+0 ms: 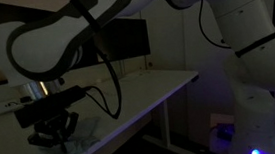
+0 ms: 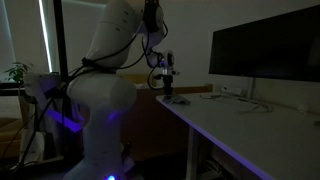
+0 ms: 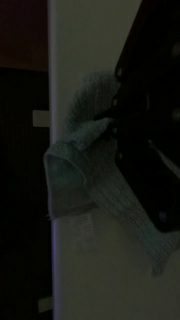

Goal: Wipe the counter with the cloth

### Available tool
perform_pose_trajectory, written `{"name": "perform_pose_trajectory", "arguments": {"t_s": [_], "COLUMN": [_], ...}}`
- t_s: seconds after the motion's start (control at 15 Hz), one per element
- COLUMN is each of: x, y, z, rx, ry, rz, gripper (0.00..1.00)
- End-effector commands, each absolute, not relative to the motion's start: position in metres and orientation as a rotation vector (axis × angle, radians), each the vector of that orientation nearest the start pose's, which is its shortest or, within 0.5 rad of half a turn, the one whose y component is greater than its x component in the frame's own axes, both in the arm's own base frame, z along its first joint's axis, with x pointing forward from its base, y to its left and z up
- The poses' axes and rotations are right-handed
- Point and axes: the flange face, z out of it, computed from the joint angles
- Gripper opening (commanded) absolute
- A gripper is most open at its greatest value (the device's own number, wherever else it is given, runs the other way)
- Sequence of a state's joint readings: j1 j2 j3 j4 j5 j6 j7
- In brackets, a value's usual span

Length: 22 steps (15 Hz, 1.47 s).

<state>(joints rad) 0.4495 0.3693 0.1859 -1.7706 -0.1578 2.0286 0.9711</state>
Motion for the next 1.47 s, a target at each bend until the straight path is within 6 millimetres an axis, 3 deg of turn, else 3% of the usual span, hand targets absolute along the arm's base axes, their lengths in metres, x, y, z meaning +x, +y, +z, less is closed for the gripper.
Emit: {"name": "perform_pose_trajectory", "arguments": {"t_s": [0.0,0.27,0.47,0.73,1.0,1.4], "x": [0.537,0.554,0.561,0.570,0.578,0.572], "y": [0.389,0.412,0.412,0.381,0.336,0.281], "z": [0.353,0.365,0.377,0.390,0.392,0.380], "rx": [-3.257,-3.250,-3.232,-3.238,-3.253,-3.236], "ry": [0.429,0.380,0.396,0.474,0.587,0.731], "rz": [-0.053,-0.137,-0.115,-0.098,-0.051,0.078], "gripper": [0.09,0.08,0.08,0.08,0.08,0.08]}}
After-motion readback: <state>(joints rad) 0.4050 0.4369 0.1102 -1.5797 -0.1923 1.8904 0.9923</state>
